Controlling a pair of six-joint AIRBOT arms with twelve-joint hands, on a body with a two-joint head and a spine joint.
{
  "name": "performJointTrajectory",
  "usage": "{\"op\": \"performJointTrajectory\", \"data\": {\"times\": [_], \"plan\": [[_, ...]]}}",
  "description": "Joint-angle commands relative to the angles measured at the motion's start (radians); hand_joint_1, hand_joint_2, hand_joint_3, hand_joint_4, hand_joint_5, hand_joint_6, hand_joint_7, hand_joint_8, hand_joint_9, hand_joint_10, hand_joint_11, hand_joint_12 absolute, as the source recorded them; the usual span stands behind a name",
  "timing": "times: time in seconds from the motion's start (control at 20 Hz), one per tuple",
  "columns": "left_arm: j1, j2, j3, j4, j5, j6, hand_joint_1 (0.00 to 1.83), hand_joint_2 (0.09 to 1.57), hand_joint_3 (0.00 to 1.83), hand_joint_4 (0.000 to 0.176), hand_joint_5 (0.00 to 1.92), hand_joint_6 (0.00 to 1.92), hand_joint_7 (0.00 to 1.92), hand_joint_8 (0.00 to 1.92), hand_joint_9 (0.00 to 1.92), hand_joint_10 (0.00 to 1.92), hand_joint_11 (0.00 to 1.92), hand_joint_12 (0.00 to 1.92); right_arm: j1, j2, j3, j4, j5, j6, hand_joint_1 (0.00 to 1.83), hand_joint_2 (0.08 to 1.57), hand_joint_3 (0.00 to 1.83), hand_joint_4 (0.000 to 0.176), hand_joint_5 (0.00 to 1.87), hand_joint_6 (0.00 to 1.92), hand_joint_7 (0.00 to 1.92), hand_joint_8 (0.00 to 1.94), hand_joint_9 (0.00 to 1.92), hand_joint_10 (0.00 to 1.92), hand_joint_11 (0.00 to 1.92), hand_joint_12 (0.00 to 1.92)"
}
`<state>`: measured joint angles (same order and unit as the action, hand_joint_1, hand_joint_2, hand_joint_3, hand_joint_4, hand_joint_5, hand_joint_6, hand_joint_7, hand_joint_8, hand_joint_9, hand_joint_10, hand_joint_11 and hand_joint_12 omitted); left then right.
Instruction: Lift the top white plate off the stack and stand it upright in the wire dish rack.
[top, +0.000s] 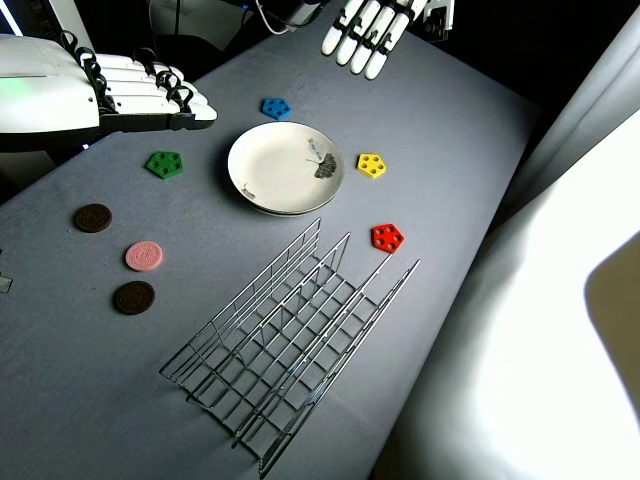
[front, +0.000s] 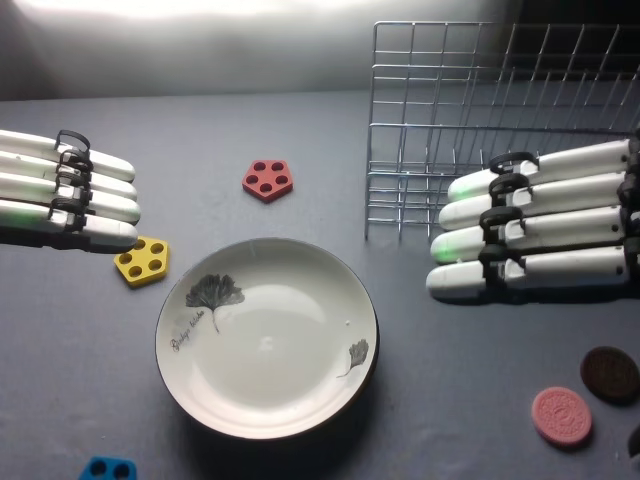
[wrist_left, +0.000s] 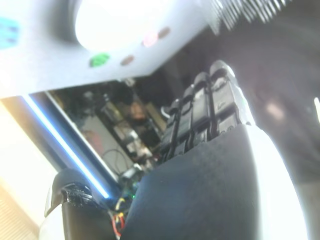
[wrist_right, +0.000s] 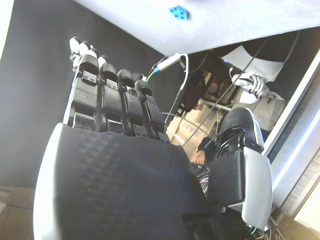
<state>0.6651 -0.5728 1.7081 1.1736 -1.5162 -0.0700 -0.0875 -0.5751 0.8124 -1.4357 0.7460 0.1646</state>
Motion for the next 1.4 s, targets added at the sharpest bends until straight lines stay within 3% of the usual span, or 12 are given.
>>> {"op": "performJointTrajectory", "data": {"times": [0.0,0.25,0.6,1.1,1.2,1.35], "plan": [[-0.019,0.008,0.008,-0.088,-0.067,-0.001,0.15,0.88,0.0,0.0,0.0,0.0,0.05,0.01,0.07,0.01,0.06,0.05,0.008,0.012,-0.005,0.07,0.036,0.006,0.26,1.06,0.0,0.0,0.0,0.0,0.0,0.0,0.0,0.0,0.03,0.02],[-0.043,0.006,0.031,-0.073,-0.115,0.035,0.15,0.88,0.0,0.0,0.0,0.0,0.03,0.0,0.05,0.0,0.04,0.04,0.02,0.005,-0.017,0.051,0.026,0.006,0.25,1.06,0.0,0.0,0.0,0.0,0.01,0.0,0.01,0.0,0.04,0.03],[-0.035,-0.02,0.025,-0.001,-0.037,0.072,0.16,0.88,0.0,0.0,0.0,0.0,0.02,0.0,0.03,0.0,0.03,0.04,0.034,0.002,-0.025,0.037,0.026,0.022,0.26,1.07,0.0,0.0,0.0,0.0,0.0,0.0,0.0,0.0,0.03,0.03],[-0.056,-0.024,-0.123,0.054,0.128,0.171,0.14,0.88,0.0,0.0,0.0,0.0,0.01,0.0,0.02,0.01,0.04,0.04,0.041,-0.009,-0.017,0.022,0.022,0.022,0.31,1.06,0.0,0.0,0.0,0.0,0.0,0.0,0.01,0.0,0.05,0.04],[-0.061,-0.028,-0.141,0.07,0.152,0.186,0.14,0.88,0.0,0.0,0.0,0.0,0.02,0.01,0.04,0.01,0.05,0.04,0.038,-0.009,-0.016,0.022,0.023,0.022,0.25,1.08,0.0,0.0,0.0,0.0,0.0,0.0,0.0,0.0,0.03,0.03],[-0.072,-0.038,-0.16,0.093,0.189,0.193,0.14,0.89,0.0,0.0,0.0,0.0,0.02,0.0,0.03,0.0,0.05,0.04,0.035,-0.009,-0.019,0.032,0.023,0.023,0.31,1.07,0.0,0.0,0.0,0.0,0.0,0.0,0.01,0.0,0.04,0.03]]}}
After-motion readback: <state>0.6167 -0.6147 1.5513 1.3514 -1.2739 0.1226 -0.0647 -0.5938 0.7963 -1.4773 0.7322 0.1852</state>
